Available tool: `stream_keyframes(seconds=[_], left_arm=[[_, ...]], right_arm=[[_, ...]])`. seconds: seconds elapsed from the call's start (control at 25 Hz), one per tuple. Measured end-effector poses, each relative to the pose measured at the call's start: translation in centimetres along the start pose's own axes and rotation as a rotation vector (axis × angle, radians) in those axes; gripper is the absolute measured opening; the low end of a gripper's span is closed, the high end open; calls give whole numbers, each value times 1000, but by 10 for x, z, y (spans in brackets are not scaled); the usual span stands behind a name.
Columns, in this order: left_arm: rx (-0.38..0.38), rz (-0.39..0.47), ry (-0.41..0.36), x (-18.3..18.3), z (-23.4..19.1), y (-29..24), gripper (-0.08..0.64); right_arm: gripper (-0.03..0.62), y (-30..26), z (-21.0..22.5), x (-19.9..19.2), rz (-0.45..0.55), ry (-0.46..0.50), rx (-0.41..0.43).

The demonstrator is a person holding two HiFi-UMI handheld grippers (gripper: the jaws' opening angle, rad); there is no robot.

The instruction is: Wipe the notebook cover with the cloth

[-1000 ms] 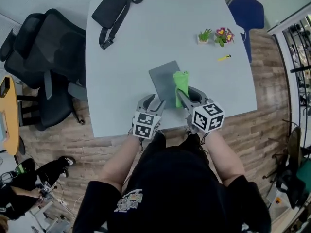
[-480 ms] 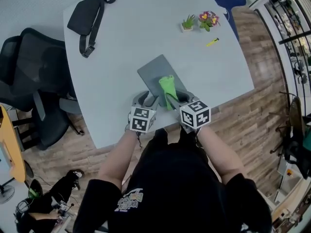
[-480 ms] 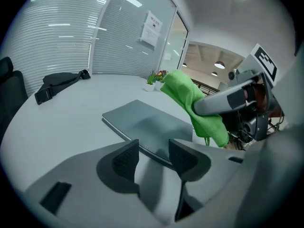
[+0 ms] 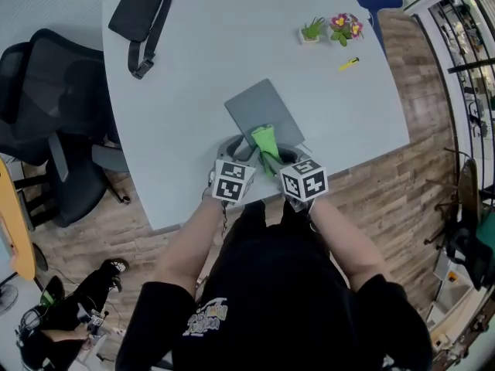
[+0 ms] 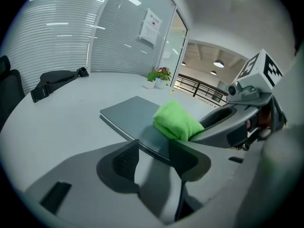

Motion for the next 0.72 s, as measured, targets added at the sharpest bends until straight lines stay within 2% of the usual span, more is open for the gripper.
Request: stream_keyframes(seconds=[0.28, 0.72], left_arm=[[-8, -25, 8, 1, -4, 1, 190], [-3, -17, 8, 0, -3, -1, 189]], right_arm=[[114, -10, -4, -6, -8, -13, -13], [110, -10, -1, -5, -26, 37, -23]])
Point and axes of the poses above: the fingertips, and each gripper's own axes: y backward along the fingers, z to its right, x out of its top, the point moved 7 cm from there along y, backward along the fingers, and after that the axes turned 2 degrees about z, right-handed, at the moved point
